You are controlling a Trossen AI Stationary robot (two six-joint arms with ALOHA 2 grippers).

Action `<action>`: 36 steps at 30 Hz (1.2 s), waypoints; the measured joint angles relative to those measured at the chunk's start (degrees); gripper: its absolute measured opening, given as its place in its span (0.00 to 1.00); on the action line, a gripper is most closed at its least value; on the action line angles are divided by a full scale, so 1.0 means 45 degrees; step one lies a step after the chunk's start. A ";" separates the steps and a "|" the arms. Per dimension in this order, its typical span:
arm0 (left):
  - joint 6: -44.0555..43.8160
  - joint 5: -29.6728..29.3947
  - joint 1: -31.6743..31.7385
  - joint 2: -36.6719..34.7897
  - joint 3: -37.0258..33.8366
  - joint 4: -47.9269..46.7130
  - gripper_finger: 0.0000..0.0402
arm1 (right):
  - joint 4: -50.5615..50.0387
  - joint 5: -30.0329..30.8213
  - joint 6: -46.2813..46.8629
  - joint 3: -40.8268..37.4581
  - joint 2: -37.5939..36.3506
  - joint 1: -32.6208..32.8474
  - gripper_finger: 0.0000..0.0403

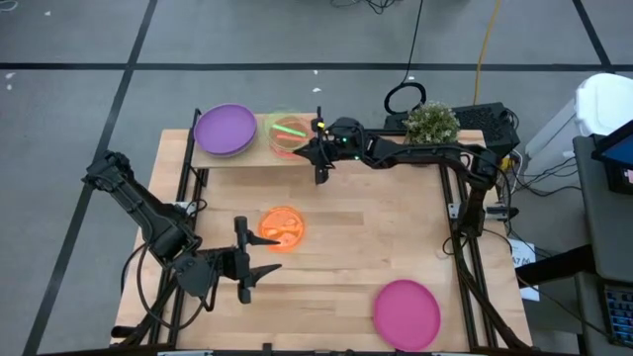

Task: Place and stack plates onto a shelf
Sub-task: Stack the transparent green plate on top of the transparent pink plate on the shelf

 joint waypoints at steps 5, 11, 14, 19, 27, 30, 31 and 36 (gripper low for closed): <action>0.0000 0.0000 0.0000 0.0000 0.0000 0.0000 0.61 | -0.0097 -0.0010 0.0000 0.0000 0.0000 0.0005 0.00; 0.0000 0.0000 0.0000 0.0000 0.0000 0.0000 0.61 | -0.0407 -0.0014 0.0001 -0.0001 0.0000 -0.0083 0.00; 0.0000 0.0000 0.0000 0.0000 0.0000 0.0000 0.61 | -0.0382 -0.0013 0.0120 -0.0005 0.0000 -0.0084 0.00; 0.0000 0.0000 0.0000 0.0000 0.0000 0.0000 0.61 | -0.0415 -0.0015 0.0194 -0.0005 0.0000 -0.0078 0.00; 0.0003 0.0000 0.0000 0.0000 0.0000 0.0000 0.61 | -0.0480 0.0005 0.0555 -0.0005 0.0000 -0.0078 0.03; 0.0000 0.0000 0.0000 0.0000 0.0000 0.0000 0.61 | -0.0578 0.0016 0.0665 -0.0010 0.0000 -0.0083 0.06; 0.0005 0.0000 0.0000 0.0000 0.0000 0.0000 0.61 | -0.0578 0.0049 0.0668 -0.0010 0.0000 -0.0078 0.07; 0.0000 0.0000 0.0000 0.0000 0.0000 0.0000 0.61 | -0.0567 0.0060 0.0934 -0.0010 0.0000 -0.0057 0.11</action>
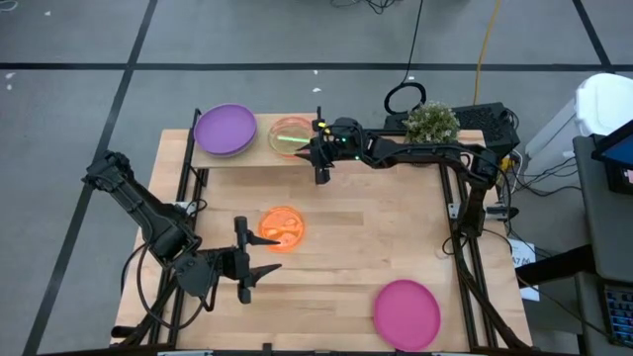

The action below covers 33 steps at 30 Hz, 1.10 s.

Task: Place and stack plates onto a shelf
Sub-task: Stack the transparent green plate on top of the transparent pink plate on the shelf, then stack the pink plate on top of the purple plate on the shelf

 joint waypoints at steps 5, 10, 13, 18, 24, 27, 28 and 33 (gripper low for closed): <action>-0.0027 0.0001 0.0000 0.0000 0.0000 0.0000 0.61 | 0.0012 0.0702 0.0625 -0.0015 -0.0347 0.0342 0.14; -0.0189 0.0005 0.0000 0.0000 0.0000 0.0004 0.61 | -0.0043 0.1353 0.0649 -0.0015 -0.0775 0.0662 0.16; -0.0287 0.0091 0.0000 0.0000 0.0000 0.0000 0.61 | -0.0116 0.1388 0.1217 -0.0015 -0.1122 0.0894 0.16; -0.0512 0.0165 0.0000 0.0000 0.0000 0.0000 0.61 | -0.1666 0.1380 0.2949 -0.0010 -0.1982 0.1498 0.16; -0.1070 0.0505 0.0000 0.0000 0.0000 -0.0010 0.61 | -0.4591 0.1378 0.5609 0.0000 -0.3364 0.2542 0.16; -0.1341 0.0794 -0.0003 0.0000 0.0000 -0.0011 0.61 | -0.6302 0.1380 0.6982 0.0000 -0.3772 0.3336 0.16; -0.1406 0.0903 -0.0015 0.0000 0.0000 -0.0015 0.61 | -0.6879 0.1392 0.7305 0.0000 -0.3867 0.3660 0.16; -0.1742 0.1290 -0.0058 0.0000 0.0000 -0.0015 0.61 | -0.8743 0.2837 0.8683 0.0000 -0.4028 0.5749 0.16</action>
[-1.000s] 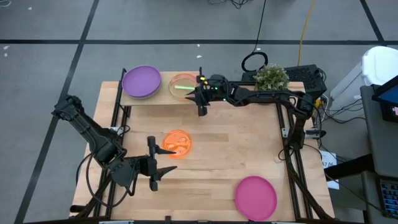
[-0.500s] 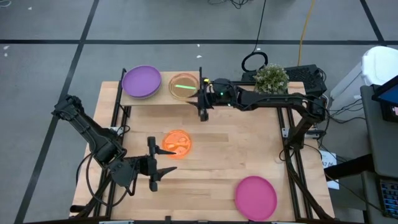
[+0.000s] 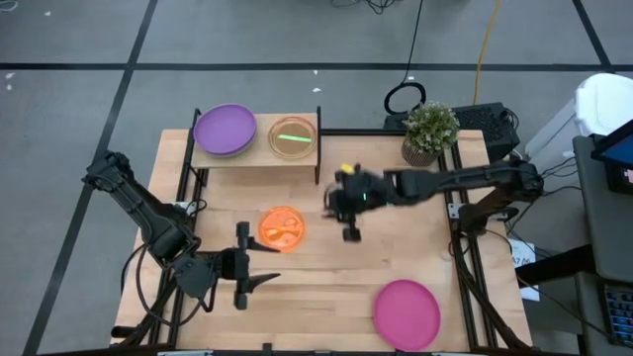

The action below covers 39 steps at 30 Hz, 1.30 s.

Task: Place and stack plates onto a shelf
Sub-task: Stack the pink plate on top of the purple plate on the shelf

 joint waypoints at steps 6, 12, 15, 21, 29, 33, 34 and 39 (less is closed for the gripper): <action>-0.0310 0.0440 -0.0109 0.0000 0.0000 0.0000 0.61 | -0.1149 0.2233 0.1571 0.0000 -0.0012 0.2862 0.16; -0.0202 0.0483 -0.0151 0.0000 0.0000 0.0000 0.61 | -0.2097 0.3356 0.3360 0.0000 -0.0023 0.5046 0.16; 0.0041 0.0481 -0.0153 0.0000 0.0000 0.0012 0.61 | -0.2739 0.4280 0.4114 0.0000 -0.0008 0.5891 0.16; 0.0197 0.0478 -0.0026 0.0000 0.0000 0.0039 0.61 | -0.3204 0.5826 0.4735 0.0000 -0.0013 0.7033 0.16; 0.0197 0.0474 -0.0038 0.0000 0.0000 0.0112 0.61 | -0.3593 0.5851 0.5086 0.0000 -0.0013 0.7968 0.16; 0.0124 0.0474 -0.0039 0.0000 0.0000 0.0117 0.61 | -0.3695 0.6606 0.5611 0.0000 -0.0008 0.8392 0.16; 0.0100 0.0476 -0.0039 0.0000 0.0000 0.0117 0.61 | -0.3790 0.6807 0.5719 0.0000 -0.0008 0.8505 0.16; 0.0003 0.0474 -0.0039 0.0000 0.0000 0.0117 0.61 | -0.5052 0.6798 0.7092 0.0000 -0.0008 0.8998 0.16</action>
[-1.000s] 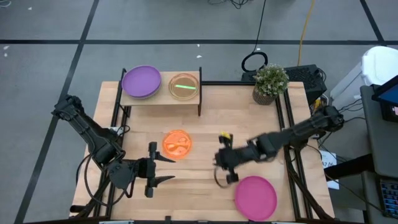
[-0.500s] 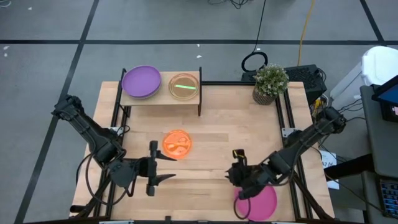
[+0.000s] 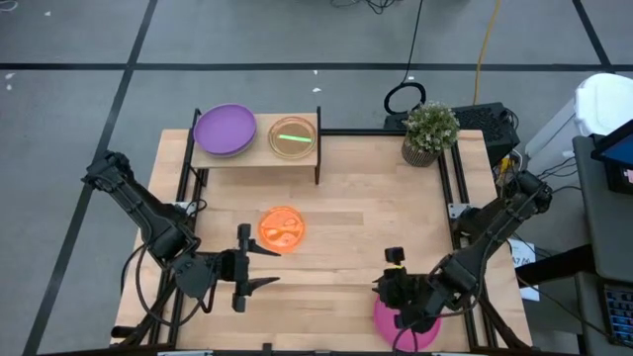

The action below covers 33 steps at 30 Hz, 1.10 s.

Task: Place and stack plates onto a shelf
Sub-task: Stack the pink plate on top of the purple plate on the shelf

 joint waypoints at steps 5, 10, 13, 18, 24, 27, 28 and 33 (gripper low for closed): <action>0.0000 0.0000 0.0000 0.0000 0.0000 0.0005 0.61 | -0.0602 -0.0560 0.1438 -0.0327 0.0000 0.0483 0.16; 0.0004 0.0000 0.0000 0.0000 0.0000 0.0005 0.61 | 0.0056 -0.1400 0.2024 -0.1234 0.0000 0.1037 0.16; 0.0017 -0.0005 0.0000 0.0000 0.0000 0.0010 0.61 | 0.0568 -0.1671 0.2174 -0.1633 0.0010 0.1188 0.16; -0.0019 -0.0005 0.0000 0.0000 0.0000 0.0017 0.61 | 0.1073 -0.2244 0.2552 -0.2123 0.0005 0.1626 0.16; -0.0061 -0.0005 0.0000 0.0000 0.0000 0.0019 0.61 | 0.1837 -0.3616 0.4200 -0.2470 0.0005 0.2258 0.16; -0.0239 -0.0005 0.0000 0.0000 0.0000 0.0015 0.61 | 0.2819 -0.4352 0.4435 -0.2610 0.0005 0.2763 0.16; -0.0265 -0.0005 0.0000 0.0000 0.0000 0.0015 0.61 | 0.3044 -0.4417 0.4447 -0.2654 0.0005 0.2952 0.16; -0.0344 -0.0005 0.0000 0.0000 0.0000 0.0011 0.61 | 0.3446 -0.4358 0.5535 -0.2851 0.0009 0.3636 0.16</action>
